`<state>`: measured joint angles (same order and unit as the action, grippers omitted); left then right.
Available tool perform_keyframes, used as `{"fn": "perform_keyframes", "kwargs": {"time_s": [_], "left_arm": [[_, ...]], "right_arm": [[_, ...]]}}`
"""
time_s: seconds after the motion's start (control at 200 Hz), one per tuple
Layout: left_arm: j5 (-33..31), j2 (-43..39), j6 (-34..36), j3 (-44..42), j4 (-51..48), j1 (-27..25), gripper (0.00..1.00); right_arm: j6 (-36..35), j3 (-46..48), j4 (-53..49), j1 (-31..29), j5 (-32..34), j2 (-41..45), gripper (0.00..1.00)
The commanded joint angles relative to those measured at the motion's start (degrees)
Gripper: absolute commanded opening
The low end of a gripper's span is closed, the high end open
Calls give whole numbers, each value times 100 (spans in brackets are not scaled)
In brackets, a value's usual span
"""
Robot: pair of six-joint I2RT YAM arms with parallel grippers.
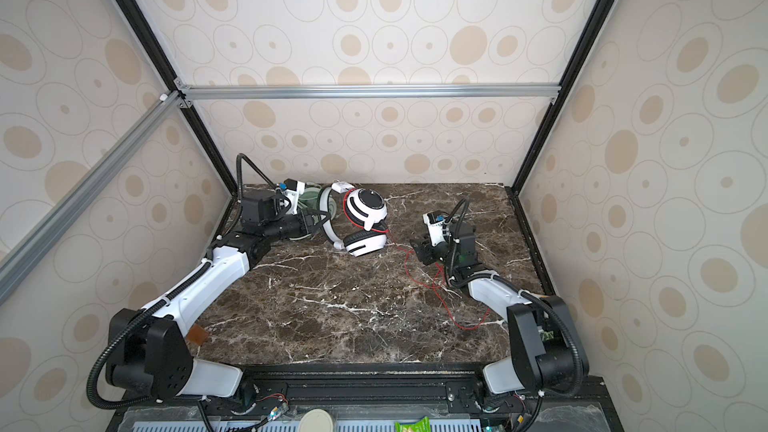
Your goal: Wrap the headphones
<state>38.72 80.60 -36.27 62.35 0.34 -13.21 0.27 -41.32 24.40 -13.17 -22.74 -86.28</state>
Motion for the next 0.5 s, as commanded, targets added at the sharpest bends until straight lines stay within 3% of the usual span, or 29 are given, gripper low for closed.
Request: {"fn": "perform_keyframes", "kwargs": {"time_s": [0.0, 0.23, 0.365, 0.495], "left_arm": [[337, -368, -302, 94, 553, 63, 0], [390, -499, -343, 84, 593, 118, 0], [386, -552, -344, 85, 598, 141, 0], [408, -554, -342, 93, 597, 165, 0]], "right_arm": [[-146, -250, 402, -10, -338, -537, 53], [-307, -899, -135, -49, -1512, -1172, 47], [-220, -881, 205, -154, -1577, -1336, 47], [-437, -1144, -71, -256, -1662, -1468, 46]]}}
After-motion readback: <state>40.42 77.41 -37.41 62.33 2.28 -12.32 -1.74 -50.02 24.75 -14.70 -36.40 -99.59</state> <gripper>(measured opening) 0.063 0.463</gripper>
